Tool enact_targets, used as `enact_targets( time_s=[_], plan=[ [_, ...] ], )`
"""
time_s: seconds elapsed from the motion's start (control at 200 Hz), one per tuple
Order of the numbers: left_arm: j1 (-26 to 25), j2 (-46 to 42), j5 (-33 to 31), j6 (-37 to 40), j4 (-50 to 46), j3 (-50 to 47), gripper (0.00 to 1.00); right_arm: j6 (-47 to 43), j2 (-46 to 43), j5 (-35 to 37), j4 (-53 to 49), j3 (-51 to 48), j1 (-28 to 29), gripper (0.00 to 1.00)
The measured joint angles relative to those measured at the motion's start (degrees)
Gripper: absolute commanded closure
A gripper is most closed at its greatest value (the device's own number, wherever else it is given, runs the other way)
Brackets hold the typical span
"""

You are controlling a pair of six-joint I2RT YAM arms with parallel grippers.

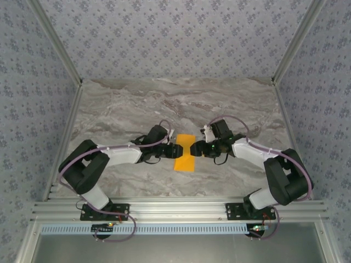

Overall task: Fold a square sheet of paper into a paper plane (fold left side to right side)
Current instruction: Turn over the paper at the center of the table.

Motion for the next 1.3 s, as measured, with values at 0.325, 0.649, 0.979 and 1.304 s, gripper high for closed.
enact_targets(
  time_s=[0.325, 0.649, 0.979, 1.304],
  plan=[
    [0.0, 0.66, -1.33, 1.9, -1.81, 0.28, 0.93, 0.02, -0.02, 0.26, -0.52, -0.02, 0.15, 0.38],
    [0.0, -2.27, -3.98, 2.6, -3.39, -1.03, 0.94, 3.04, 2.51, -2.01, 4.17, -0.13, 1.09, 0.27],
    [0.0, -2.86, -4.96, 2.56, -4.0, -1.38, 0.85, 7.08, 9.11, -5.35, 10.56, 0.11, 2.91, 0.49],
    [1.9, -9.18, -5.33, 2.84, -5.66, -3.58, 0.52, 7.65, 10.88, -7.1, 12.59, 1.77, 3.19, 0.98]
  ],
)
